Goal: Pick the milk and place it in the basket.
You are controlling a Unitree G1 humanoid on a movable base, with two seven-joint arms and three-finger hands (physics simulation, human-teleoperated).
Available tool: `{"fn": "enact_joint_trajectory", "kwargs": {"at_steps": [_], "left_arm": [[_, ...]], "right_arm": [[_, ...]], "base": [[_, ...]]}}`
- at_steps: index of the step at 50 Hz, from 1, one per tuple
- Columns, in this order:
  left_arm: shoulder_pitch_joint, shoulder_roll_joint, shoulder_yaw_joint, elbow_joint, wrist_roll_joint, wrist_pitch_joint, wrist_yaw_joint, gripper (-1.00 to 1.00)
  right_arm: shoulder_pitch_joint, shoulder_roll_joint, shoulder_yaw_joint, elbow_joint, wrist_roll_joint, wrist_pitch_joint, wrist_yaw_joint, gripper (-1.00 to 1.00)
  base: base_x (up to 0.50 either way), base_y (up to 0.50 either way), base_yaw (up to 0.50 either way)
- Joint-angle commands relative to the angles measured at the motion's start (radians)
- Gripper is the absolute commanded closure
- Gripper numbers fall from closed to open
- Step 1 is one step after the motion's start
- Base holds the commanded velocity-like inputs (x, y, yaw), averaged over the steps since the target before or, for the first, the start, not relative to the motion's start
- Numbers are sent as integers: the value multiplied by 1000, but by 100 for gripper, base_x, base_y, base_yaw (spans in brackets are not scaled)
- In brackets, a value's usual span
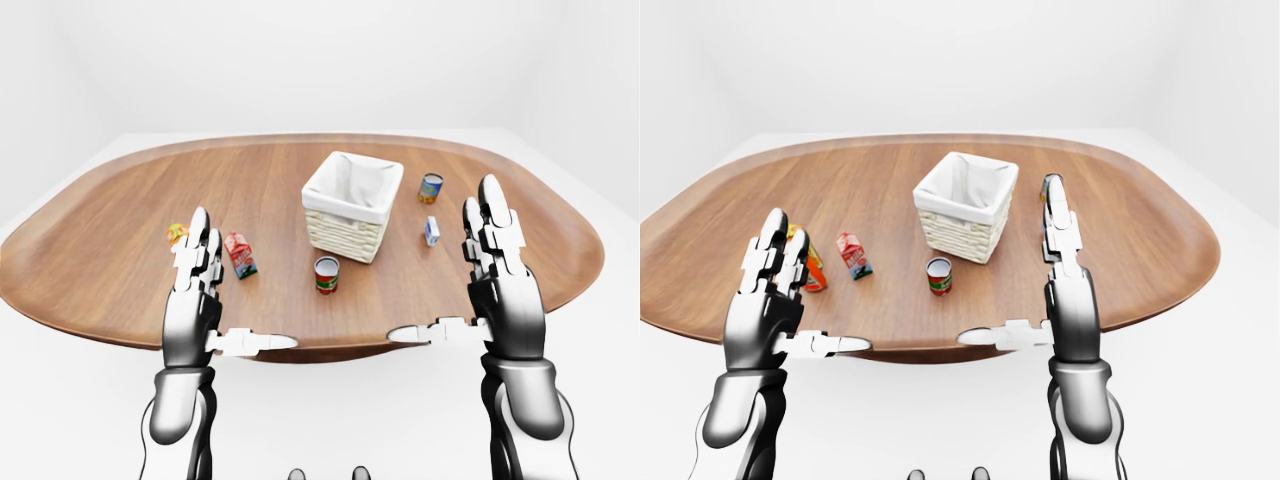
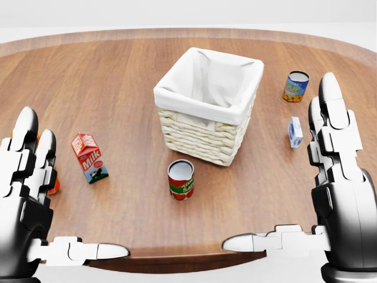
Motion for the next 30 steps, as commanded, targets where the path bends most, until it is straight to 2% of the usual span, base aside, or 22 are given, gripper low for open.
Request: {"fn": "enact_joint_trajectory", "kwargs": {"at_steps": [1,30], "left_arm": [[3,0,-3,0,3,0,2,-100],[8,0,-9,11,9,0,0,-100]], "right_arm": [[3,1,2,-3,-1,0,1,-100],[9,0,7,-10,3,0,6,-100]], "base": [[18,0,0],[19,0,0]]}}
